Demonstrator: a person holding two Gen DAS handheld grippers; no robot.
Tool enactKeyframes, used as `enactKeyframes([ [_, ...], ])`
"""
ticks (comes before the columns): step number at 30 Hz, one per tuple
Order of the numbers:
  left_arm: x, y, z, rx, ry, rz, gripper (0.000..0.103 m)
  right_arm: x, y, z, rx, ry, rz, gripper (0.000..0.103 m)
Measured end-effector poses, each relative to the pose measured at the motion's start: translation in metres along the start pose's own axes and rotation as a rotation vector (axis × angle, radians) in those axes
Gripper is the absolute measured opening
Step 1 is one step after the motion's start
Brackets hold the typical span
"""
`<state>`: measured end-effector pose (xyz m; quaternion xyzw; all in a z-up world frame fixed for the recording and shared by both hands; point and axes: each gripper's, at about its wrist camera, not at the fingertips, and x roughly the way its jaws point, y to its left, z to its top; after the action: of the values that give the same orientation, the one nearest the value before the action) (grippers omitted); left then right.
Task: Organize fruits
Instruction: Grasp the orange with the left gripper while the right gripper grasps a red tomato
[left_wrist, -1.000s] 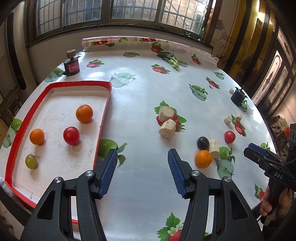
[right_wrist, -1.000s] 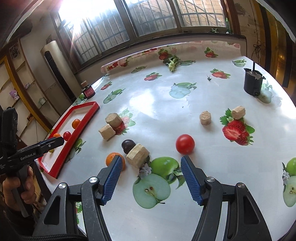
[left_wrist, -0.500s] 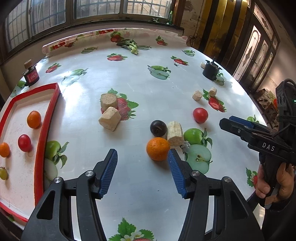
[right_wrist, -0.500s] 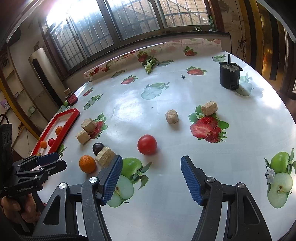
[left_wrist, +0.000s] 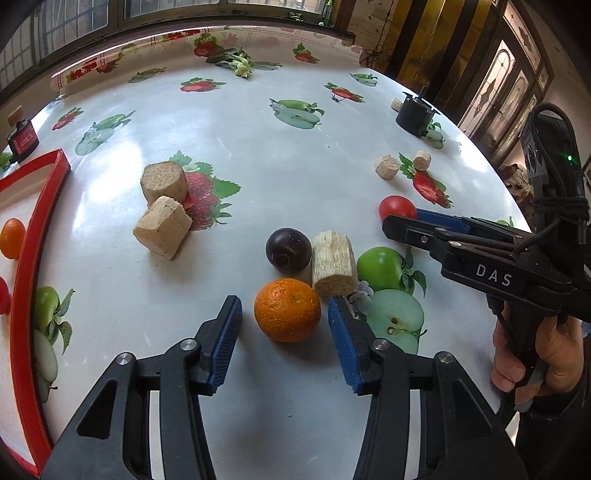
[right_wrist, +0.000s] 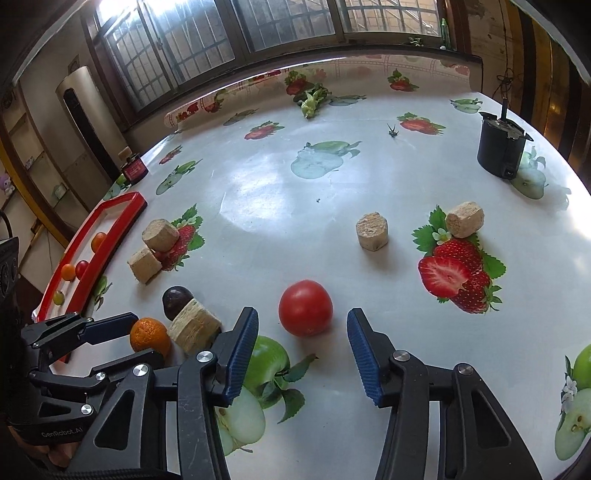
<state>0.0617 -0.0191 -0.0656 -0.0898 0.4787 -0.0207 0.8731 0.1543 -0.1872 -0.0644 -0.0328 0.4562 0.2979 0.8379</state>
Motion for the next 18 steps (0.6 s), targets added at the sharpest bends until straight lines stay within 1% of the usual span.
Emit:
enactKeyframes([
  [1, 0.000, 0.000, 0.001, 0.002, 0.004, -0.012, 0.039, 0.003, -0.001, 0.000, 0.003, 0.007, 0.001, 0.043],
  [2, 0.001, 0.000, 0.001, 0.003, 0.008, -0.020, 0.032, 0.005, -0.002, 0.000, 0.002, 0.006, -0.002, 0.039],
  [4, 0.001, 0.000, 0.002, -0.001, 0.007, -0.026, 0.032, 0.006, -0.003, 0.001, -0.003, -0.002, -0.008, 0.037],
  [6, -0.001, 0.001, 0.002, -0.004, 0.005, -0.039, 0.031, 0.006, -0.004, 0.003, -0.001, -0.007, 0.005, 0.032],
  [8, -0.003, 0.002, 0.001, -0.007, -0.002, -0.045, 0.031, 0.003, -0.001, 0.003, -0.011, -0.014, -0.002, 0.032],
  [12, -0.011, 0.008, 0.000, -0.025, -0.020, -0.047, 0.031, -0.005, 0.005, 0.004, -0.025, -0.032, 0.009, 0.031],
  [18, -0.034, 0.027, 0.001, -0.060, -0.073, -0.014, 0.031, -0.019, 0.021, 0.009, -0.050, -0.061, 0.026, 0.031],
])
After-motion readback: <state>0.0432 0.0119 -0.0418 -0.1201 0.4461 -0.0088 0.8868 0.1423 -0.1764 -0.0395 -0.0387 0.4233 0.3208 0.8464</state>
